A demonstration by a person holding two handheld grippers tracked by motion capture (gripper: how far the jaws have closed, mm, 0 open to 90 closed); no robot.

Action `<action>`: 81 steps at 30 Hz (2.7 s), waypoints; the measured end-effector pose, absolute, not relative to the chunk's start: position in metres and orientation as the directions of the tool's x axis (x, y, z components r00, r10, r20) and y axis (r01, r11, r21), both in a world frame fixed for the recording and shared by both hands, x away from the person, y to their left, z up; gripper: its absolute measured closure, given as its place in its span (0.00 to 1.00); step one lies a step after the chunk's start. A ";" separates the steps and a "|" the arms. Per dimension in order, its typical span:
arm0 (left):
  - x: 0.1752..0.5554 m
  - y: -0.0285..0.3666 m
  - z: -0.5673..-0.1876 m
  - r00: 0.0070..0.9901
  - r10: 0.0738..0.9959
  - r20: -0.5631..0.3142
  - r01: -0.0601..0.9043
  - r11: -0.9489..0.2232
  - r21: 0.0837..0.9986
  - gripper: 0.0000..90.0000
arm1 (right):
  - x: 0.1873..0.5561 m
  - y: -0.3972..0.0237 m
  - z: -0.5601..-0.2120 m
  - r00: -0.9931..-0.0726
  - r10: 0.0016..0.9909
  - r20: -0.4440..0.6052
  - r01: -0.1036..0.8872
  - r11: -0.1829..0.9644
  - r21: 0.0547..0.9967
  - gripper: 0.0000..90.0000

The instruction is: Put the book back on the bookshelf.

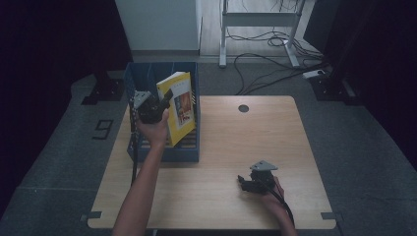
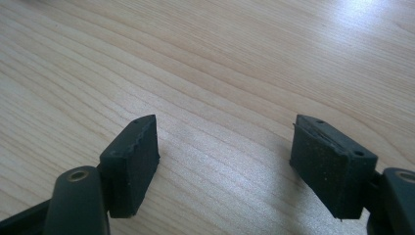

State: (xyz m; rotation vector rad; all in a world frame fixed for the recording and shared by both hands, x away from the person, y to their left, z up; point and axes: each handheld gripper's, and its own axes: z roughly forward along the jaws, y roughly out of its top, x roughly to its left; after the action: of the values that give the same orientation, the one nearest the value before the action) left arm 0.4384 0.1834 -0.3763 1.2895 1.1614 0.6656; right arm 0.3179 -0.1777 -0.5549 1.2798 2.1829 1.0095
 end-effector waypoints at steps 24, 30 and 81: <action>0.448 0.169 -0.388 0.331 0.905 -0.266 0.229 0.197 0.953 0.84 | 0.318 -0.178 -0.555 -0.493 0.870 0.008 0.570 0.317 0.758 0.28; 0.447 0.166 -0.390 0.323 0.912 -0.252 0.201 0.194 0.960 0.84 | 0.318 -0.178 -0.555 -0.493 0.870 0.008 0.571 0.316 0.758 0.28; 0.429 0.168 -0.427 0.366 0.895 -0.254 0.281 0.154 0.947 0.82 | 0.318 -0.178 -0.554 -0.490 0.872 0.013 0.578 0.314 0.754 0.27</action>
State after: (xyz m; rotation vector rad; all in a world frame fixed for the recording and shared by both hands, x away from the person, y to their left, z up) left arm 0.4293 0.1676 -0.4267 1.3887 1.1605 0.6247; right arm 0.3179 -0.1779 -0.5545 1.2887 2.1877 1.0048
